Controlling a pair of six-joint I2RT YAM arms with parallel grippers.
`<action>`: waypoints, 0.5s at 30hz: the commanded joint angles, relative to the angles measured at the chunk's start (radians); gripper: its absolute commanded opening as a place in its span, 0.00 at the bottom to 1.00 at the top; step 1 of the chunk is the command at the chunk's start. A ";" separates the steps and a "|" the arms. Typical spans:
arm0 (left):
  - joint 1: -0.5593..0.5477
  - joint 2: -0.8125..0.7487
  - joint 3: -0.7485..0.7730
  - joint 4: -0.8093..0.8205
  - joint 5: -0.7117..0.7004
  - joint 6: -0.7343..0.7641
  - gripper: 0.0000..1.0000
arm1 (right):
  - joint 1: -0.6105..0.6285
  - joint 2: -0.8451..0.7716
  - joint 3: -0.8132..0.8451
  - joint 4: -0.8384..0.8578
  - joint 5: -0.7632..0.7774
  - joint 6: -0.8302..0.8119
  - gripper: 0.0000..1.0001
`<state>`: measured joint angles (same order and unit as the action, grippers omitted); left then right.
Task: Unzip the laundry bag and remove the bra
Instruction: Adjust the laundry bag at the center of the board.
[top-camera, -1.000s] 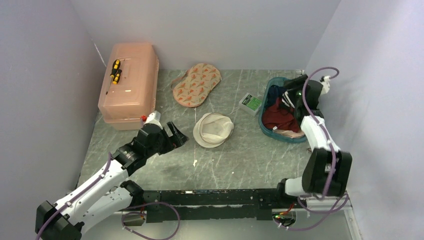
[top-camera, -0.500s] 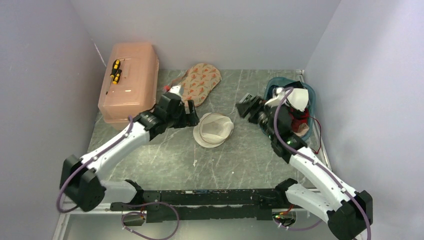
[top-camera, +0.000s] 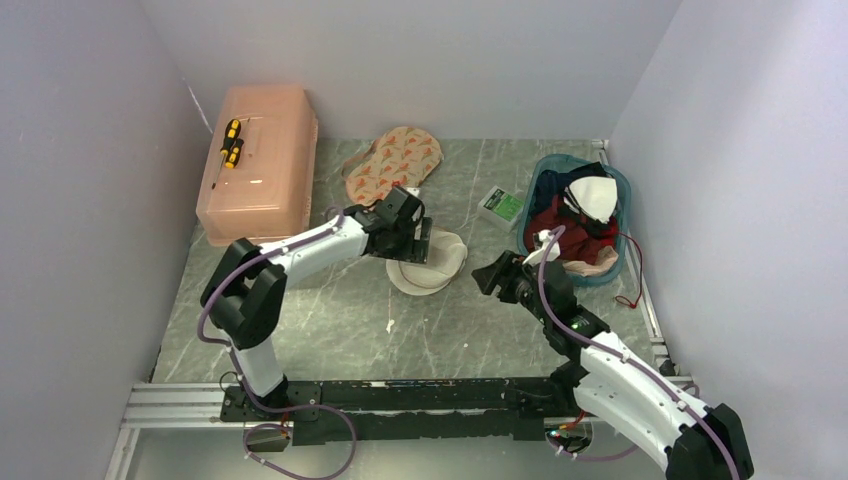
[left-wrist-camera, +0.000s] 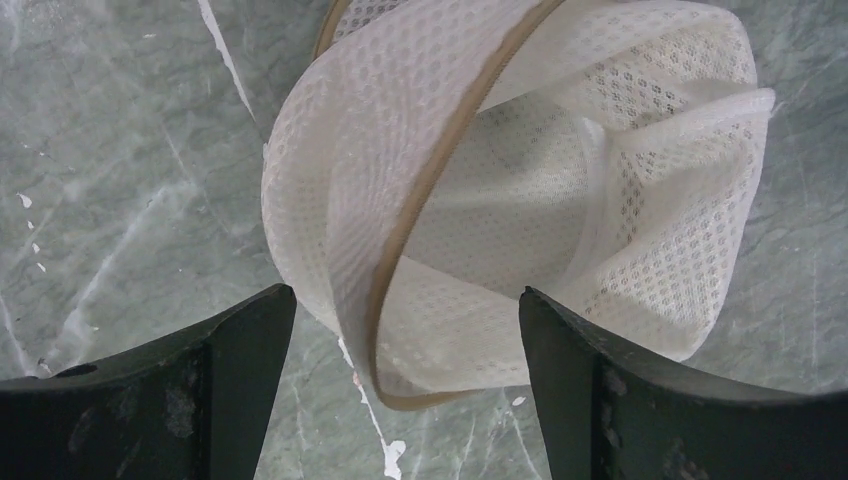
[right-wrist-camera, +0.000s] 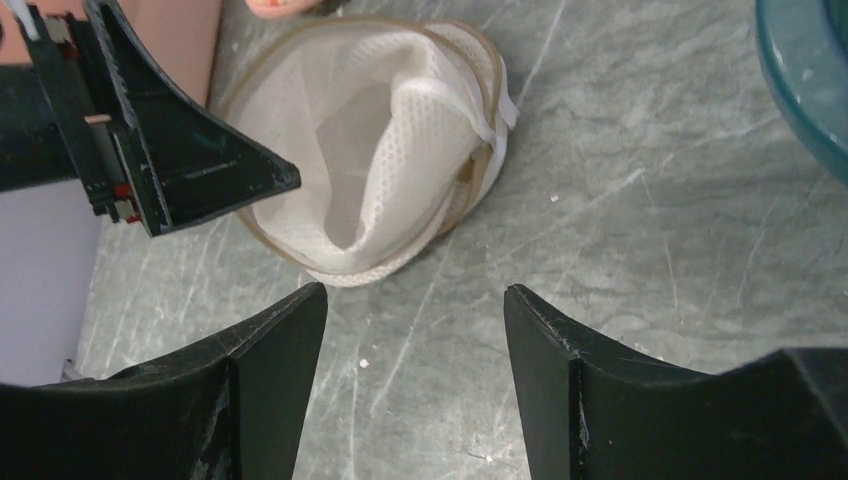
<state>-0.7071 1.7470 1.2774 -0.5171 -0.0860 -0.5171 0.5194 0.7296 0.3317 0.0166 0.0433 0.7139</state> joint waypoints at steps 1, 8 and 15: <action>-0.017 0.031 0.038 -0.022 -0.112 -0.021 0.87 | 0.005 -0.014 -0.053 0.088 -0.032 0.000 0.69; -0.017 0.002 -0.021 0.015 -0.175 -0.073 0.44 | 0.005 0.014 -0.078 0.140 -0.019 -0.017 0.70; -0.020 -0.098 -0.076 0.106 -0.098 -0.089 0.03 | 0.005 0.078 -0.047 0.169 0.006 -0.001 0.79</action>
<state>-0.7231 1.7638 1.2221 -0.4850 -0.2214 -0.5858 0.5209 0.7845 0.2497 0.1154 0.0212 0.7101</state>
